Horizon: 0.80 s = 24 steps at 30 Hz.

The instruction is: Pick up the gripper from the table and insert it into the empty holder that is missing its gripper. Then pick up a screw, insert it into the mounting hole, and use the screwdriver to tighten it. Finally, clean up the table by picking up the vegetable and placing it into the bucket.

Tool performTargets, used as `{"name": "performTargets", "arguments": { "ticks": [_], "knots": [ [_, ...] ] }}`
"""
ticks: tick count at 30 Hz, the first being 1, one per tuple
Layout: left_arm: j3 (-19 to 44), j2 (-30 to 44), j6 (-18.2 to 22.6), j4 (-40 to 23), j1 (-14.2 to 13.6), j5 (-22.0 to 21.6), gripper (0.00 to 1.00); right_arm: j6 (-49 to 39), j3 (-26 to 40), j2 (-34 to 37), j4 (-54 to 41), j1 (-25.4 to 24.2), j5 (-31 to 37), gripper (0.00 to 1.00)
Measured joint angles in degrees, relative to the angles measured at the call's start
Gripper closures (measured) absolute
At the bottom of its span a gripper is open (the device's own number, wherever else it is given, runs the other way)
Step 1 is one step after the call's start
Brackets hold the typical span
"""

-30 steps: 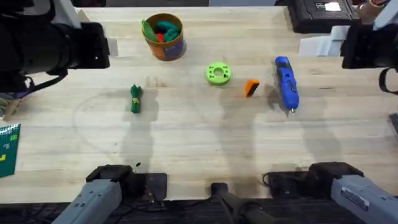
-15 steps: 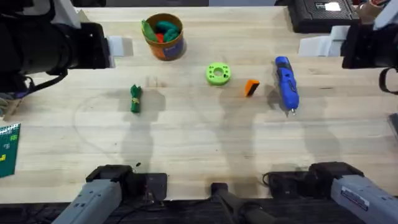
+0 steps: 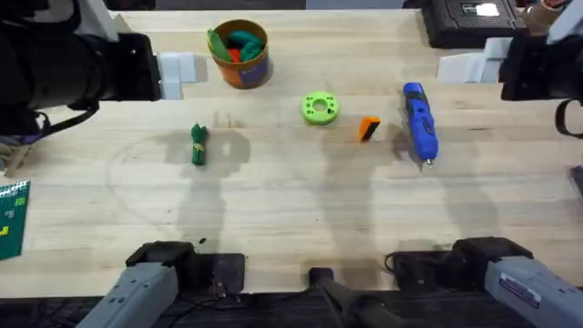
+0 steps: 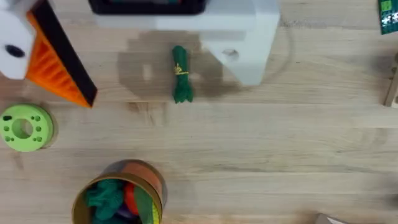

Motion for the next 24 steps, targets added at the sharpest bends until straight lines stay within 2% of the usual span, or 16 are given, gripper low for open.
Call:
{"name": "performTargets", "arguments": {
  "ticks": [24],
  "knots": [
    [0.0,0.0,0.0,3.1,0.0,0.0,0.016,0.0,0.0,0.0,0.0,0.0,0.0,0.01]
  ]
}}
